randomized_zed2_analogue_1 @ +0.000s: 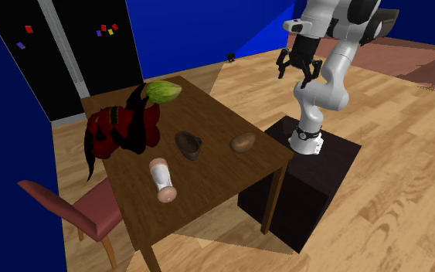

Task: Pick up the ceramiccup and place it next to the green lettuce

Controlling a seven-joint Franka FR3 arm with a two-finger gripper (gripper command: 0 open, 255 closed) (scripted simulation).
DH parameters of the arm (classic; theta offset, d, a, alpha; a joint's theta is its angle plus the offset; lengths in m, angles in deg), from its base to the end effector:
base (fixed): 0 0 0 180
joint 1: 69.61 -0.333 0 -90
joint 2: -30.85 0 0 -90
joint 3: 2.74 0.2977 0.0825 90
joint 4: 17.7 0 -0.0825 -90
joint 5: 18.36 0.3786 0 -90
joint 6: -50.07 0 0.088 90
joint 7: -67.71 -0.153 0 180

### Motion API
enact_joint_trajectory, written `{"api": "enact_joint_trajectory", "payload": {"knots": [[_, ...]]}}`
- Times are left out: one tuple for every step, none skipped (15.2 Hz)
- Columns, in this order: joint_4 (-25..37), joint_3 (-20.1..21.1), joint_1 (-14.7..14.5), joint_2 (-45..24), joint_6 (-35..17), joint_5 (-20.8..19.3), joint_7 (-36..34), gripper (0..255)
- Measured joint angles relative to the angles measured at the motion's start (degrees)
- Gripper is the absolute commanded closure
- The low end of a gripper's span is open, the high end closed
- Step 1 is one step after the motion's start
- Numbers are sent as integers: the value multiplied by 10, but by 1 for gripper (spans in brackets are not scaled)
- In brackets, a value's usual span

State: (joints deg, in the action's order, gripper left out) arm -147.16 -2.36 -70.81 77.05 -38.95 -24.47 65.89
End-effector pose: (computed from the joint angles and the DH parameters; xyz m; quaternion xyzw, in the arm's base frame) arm 0.3116 -0.0073 0.5825 0.9972 -0.0066 0.0517 0.0541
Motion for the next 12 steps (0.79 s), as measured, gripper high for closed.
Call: {"api": "enact_joint_trajectory", "payload": {"knots": [[0,0,0,0,0,0,0,0],[-4,-4,1,-3,-8,-2,2,0],[-13,-10,4,-6,-22,-4,4,0],[-20,-17,7,-11,-36,-8,7,0],[-33,-25,10,-12,-53,-11,11,0],[-34,-34,13,-26,-71,-15,15,0],[-41,-43,17,-33,-87,-18,19,0],[-52,-52,20,-39,-107,-22,23,0],[-58,-62,24,-46,-123,-26,29,0],[-67,-72,28,-52,-142,-29,34,0],[-73,-79,30,-64,-162,-31,35,0],[-69,-87,32,-81,-178,-32,39,0]]}}
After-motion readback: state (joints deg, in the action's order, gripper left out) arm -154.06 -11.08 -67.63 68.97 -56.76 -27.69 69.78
